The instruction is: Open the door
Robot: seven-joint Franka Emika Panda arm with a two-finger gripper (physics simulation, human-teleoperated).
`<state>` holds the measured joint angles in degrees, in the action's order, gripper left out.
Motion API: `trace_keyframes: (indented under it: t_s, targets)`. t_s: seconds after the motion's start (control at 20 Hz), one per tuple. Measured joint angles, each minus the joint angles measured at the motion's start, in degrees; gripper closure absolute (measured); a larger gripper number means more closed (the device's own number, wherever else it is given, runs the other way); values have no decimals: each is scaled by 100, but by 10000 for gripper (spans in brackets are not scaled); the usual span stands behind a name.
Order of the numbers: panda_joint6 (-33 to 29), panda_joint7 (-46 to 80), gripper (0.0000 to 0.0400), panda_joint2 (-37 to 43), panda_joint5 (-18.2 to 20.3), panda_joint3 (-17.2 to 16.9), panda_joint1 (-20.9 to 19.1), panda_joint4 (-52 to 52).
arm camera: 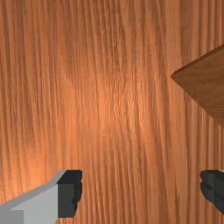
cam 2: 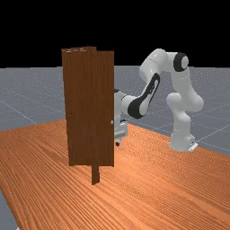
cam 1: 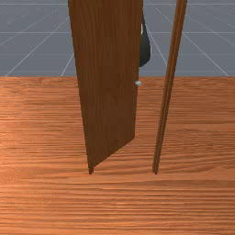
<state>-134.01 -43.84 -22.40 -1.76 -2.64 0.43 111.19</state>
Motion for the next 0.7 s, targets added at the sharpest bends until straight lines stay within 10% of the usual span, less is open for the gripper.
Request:
trace_keyframes:
  t_s: [0.1,0.2,0.4,0.6,0.7]
  targets:
    - [0,0,252,0,0,0,0,0]
    - [0,0,346,0,0,0,0,0]
    - [-189,358,393,352,-396,-135,147,561]
    - [-715,-317,399,1764,275,-53,-13,2553]
    - [-828,372,400,2090,-209,-93,23,2972]
